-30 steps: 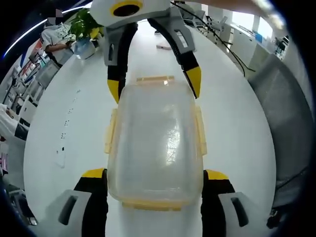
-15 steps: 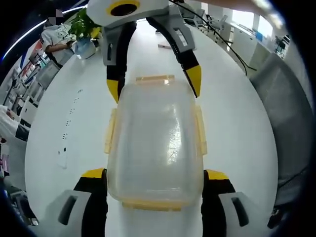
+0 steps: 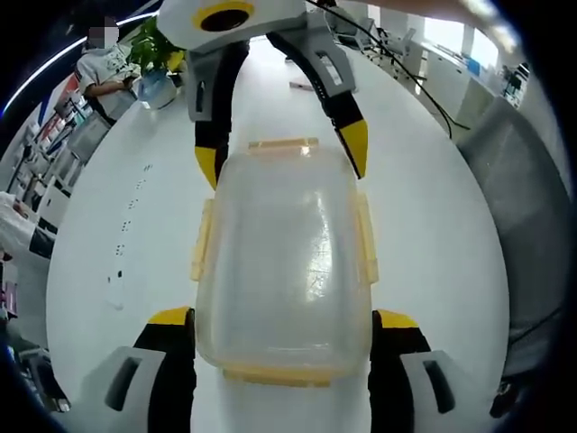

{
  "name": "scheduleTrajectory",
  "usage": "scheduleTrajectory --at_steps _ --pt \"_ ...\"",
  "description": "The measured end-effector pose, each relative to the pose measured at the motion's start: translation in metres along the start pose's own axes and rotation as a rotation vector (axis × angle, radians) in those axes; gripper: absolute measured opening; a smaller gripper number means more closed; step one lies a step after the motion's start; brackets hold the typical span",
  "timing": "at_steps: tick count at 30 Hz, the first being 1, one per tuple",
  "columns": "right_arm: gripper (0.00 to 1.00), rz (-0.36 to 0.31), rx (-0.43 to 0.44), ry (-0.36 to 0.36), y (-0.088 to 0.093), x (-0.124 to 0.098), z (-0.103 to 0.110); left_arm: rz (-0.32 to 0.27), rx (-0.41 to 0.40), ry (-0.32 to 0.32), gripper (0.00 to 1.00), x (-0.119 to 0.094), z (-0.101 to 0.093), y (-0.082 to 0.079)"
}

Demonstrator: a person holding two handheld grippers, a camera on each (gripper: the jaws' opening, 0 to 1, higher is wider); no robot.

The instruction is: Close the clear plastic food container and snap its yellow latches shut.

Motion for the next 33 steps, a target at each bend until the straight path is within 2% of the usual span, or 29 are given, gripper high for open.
scheduleTrajectory --at_steps 4,7,10,14,21,33 --pt "0.75 0.001 0.009 0.005 0.001 0.000 0.000 -0.005 0.013 -0.008 0.79 0.000 -0.001 0.001" --pt "0.75 0.001 0.015 0.015 0.001 -0.001 0.001 -0.047 -0.012 -0.005 0.84 -0.002 -0.001 -0.005" --pt "0.76 0.004 0.014 0.026 0.002 -0.002 0.001 -0.058 -0.008 -0.025 0.88 -0.005 0.002 -0.008" --pt "0.74 -0.012 0.022 0.051 -0.002 -0.007 -0.001 -0.066 -0.001 -0.032 0.88 -0.009 0.002 -0.009" --pt "0.69 -0.025 0.011 0.083 -0.007 -0.019 0.007 -0.088 -0.034 -0.053 0.90 -0.018 0.000 -0.011" --pt "0.82 -0.109 0.005 0.147 -0.028 -0.039 0.026 -0.158 -0.124 -0.128 0.91 -0.051 -0.011 -0.013"
Point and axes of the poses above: the point that each gripper's makers call its tool centre point, and the gripper's own axes: x roughly forward along the fingers, z roughly to its left, y roughly out of its underside, the point moved 2 cm from there along -x, roughly backward along the fingers, and after that the axes turned 5 degrees about -y, right-handed, at the moved point
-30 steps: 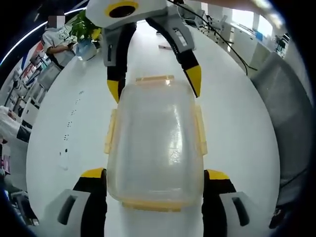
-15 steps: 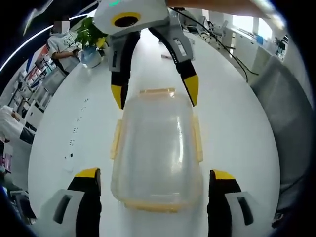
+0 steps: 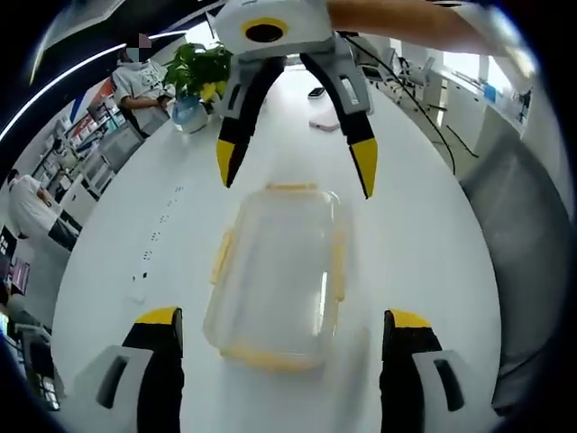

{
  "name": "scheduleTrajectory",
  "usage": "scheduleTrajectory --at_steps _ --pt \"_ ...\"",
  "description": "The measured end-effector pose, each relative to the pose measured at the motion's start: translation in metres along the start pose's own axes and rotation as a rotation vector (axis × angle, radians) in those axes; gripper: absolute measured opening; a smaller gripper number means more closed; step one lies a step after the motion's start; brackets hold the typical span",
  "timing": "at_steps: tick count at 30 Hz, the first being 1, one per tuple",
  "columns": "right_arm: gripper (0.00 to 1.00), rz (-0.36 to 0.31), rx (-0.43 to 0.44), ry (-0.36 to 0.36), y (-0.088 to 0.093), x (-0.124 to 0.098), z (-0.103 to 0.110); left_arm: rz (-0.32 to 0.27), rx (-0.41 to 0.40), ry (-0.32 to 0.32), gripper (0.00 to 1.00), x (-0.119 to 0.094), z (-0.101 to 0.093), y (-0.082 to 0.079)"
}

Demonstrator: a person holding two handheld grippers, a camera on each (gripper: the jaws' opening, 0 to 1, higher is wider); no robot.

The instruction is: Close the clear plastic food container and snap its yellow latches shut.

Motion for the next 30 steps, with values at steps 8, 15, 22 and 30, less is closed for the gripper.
scheduleTrajectory --at_steps 8,15,22,30 --pt "0.83 -0.067 -0.005 0.065 -0.012 -0.016 0.023 -0.060 -0.079 -0.073 0.92 -0.028 -0.011 -0.001" --pt "0.82 -0.108 0.016 0.100 -0.013 -0.029 0.044 -0.072 -0.128 -0.115 0.92 -0.046 -0.023 0.005" --pt "0.86 -0.133 0.039 0.135 -0.009 -0.043 0.057 -0.114 -0.187 -0.171 0.97 -0.064 -0.032 0.009" --pt "0.88 -0.188 0.058 0.187 -0.006 -0.055 0.074 -0.170 -0.278 -0.259 0.99 -0.087 -0.045 0.019"
Point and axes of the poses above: the point that each gripper's makers call its tool centre point, and the gripper's own axes: x roughly forward along the fingers, z roughly to its left, y roughly out of its underside, the point moved 2 cm from there along -x, roughly backward along the fingers, and after that the axes turned 5 degrees about -y, right-handed, at the moved point
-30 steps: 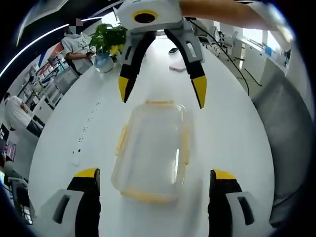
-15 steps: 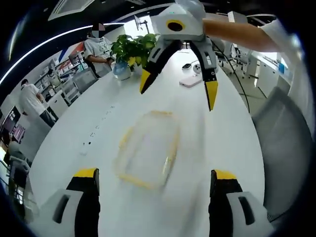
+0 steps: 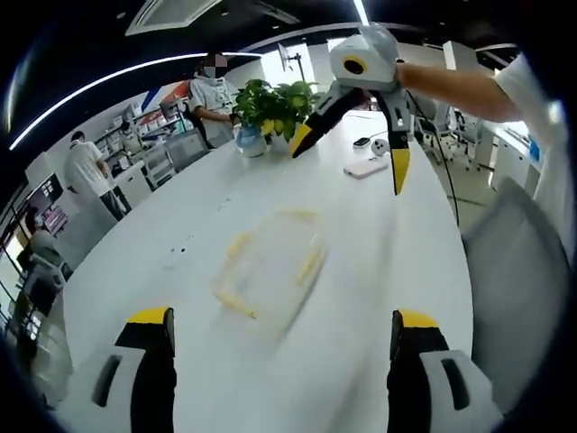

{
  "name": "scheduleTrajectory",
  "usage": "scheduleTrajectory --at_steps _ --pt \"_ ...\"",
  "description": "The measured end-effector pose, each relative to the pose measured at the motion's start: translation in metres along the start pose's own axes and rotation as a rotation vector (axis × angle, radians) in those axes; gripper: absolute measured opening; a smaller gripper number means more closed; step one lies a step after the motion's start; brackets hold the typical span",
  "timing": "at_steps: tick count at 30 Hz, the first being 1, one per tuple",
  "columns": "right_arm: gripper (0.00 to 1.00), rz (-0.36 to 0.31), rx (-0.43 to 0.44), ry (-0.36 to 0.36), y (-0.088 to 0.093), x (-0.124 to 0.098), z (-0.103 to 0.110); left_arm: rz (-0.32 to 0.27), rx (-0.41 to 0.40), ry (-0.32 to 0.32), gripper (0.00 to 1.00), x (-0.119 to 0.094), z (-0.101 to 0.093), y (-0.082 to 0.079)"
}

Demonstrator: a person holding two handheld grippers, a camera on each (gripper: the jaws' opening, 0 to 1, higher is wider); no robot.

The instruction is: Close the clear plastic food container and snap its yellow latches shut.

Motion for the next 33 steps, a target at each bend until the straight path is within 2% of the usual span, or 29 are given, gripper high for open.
scheduleTrajectory --at_steps 6,12,16,19,21,24,30,33 --pt "0.89 -0.047 0.016 0.040 -0.001 -0.009 0.009 -0.033 -0.032 -0.078 0.99 -0.020 -0.001 0.007" --pt "0.88 -0.095 0.041 0.083 -0.004 -0.018 0.015 -0.051 -0.087 -0.118 0.99 -0.037 -0.006 0.017" --pt "0.87 -0.129 0.061 0.118 -0.004 -0.023 0.020 -0.099 -0.139 -0.186 0.99 -0.050 -0.005 0.018" --pt "0.86 -0.175 0.077 0.175 -0.006 -0.028 0.022 -0.125 -0.164 -0.236 0.99 -0.060 -0.008 0.021" --pt "0.81 -0.197 0.084 0.198 -0.006 -0.030 0.025 -0.150 -0.168 -0.276 0.99 -0.067 -0.010 0.024" --pt "0.83 -0.254 0.110 0.242 -0.006 -0.034 0.032 -0.175 -0.200 -0.303 0.99 -0.076 -0.014 0.028" --pt "0.85 -0.305 0.130 0.312 -0.004 -0.039 0.042 -0.207 -0.238 -0.375 0.99 -0.092 -0.019 0.040" --pt "0.85 -0.330 0.138 0.362 -0.002 -0.043 0.048 -0.220 -0.263 -0.382 0.99 -0.097 -0.024 0.041"
Point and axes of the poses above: the point that each gripper's makers call its tool centre point, and the gripper's own axes: x roughly forward along the fingers, z roughly to its left, y roughly out of its underside, the point moved 2 cm from there along -x, roughly backward along the fingers, and after that the axes turned 5 degrees about -y, right-handed, at the moved point
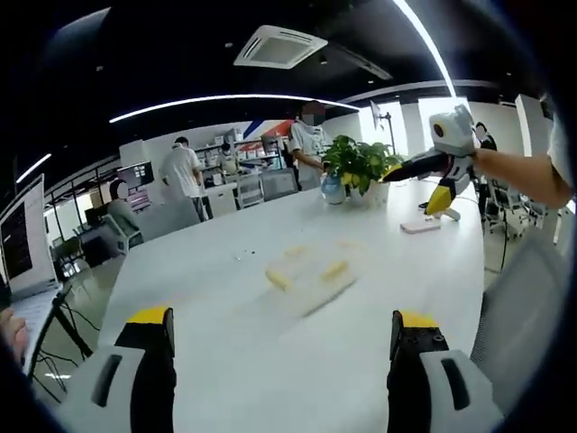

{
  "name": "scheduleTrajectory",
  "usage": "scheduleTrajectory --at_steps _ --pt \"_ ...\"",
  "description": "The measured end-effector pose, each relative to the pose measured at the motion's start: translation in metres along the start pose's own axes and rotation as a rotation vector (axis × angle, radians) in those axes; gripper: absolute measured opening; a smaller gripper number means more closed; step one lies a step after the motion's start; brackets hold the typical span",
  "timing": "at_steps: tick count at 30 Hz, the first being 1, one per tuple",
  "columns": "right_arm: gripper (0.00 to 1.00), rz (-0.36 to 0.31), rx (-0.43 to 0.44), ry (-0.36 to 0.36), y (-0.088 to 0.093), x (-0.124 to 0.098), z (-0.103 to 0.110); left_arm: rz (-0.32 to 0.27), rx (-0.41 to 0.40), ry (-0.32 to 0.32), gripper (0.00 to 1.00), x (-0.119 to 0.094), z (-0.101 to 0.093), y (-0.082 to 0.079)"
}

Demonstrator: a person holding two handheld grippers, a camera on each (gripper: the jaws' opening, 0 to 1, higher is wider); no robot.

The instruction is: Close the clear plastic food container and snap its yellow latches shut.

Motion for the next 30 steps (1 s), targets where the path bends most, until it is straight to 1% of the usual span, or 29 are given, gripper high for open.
scheduleTrajectory --at_steps 3,6,8,9,10,13,15,18,21,27,30 --pt "0.84 -0.029 0.017 0.037 0.001 -0.004 0.004 -0.018 -0.013 -0.023 0.98 -0.006 -0.001 0.000" --pt "0.86 -0.053 0.029 0.093 0.005 -0.011 0.007 -0.012 -0.027 -0.040 0.98 -0.011 -0.006 0.006" --pt "0.87 -0.063 0.035 0.132 0.009 -0.015 0.010 -0.016 -0.034 -0.041 0.98 -0.014 -0.010 0.009" --pt "0.86 -0.064 0.035 0.137 0.012 -0.017 0.013 -0.014 -0.040 -0.040 0.98 -0.015 -0.012 0.011" --pt "0.86 -0.064 0.038 0.161 0.015 -0.019 0.014 -0.006 -0.048 -0.035 0.98 -0.016 -0.014 0.015" --pt "0.88 -0.076 0.059 0.160 0.023 -0.021 0.026 0.007 -0.040 -0.039 0.98 -0.018 -0.016 0.019" --pt "0.87 -0.073 0.068 0.181 0.029 -0.022 0.029 0.006 -0.038 -0.037 0.97 -0.018 -0.016 0.018" --pt "0.86 -0.087 0.095 0.185 0.033 -0.024 0.036 -0.009 -0.041 -0.037 0.97 -0.020 -0.016 0.014" --pt "0.86 -0.086 0.096 0.200 0.036 -0.025 0.038 -0.009 -0.033 -0.035 0.97 -0.020 -0.018 0.014" --pt "0.86 -0.090 0.108 0.211 0.043 -0.022 0.044 0.015 -0.022 -0.009 0.96 -0.019 -0.025 0.021" --pt "0.86 -0.062 0.111 0.203 0.050 -0.018 0.048 0.042 -0.020 0.005 0.96 -0.017 -0.029 0.028"
Point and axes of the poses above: the point that each gripper's makers call its tool centre point, and the gripper's own axes: x roughly forward along the fingers, z roughly to its left, y roughly out of its underside, the point moved 2 cm from there along -x, roughly backward along the fingers, and after that the axes turned 5 degrees about -y, right-handed, at the moved point
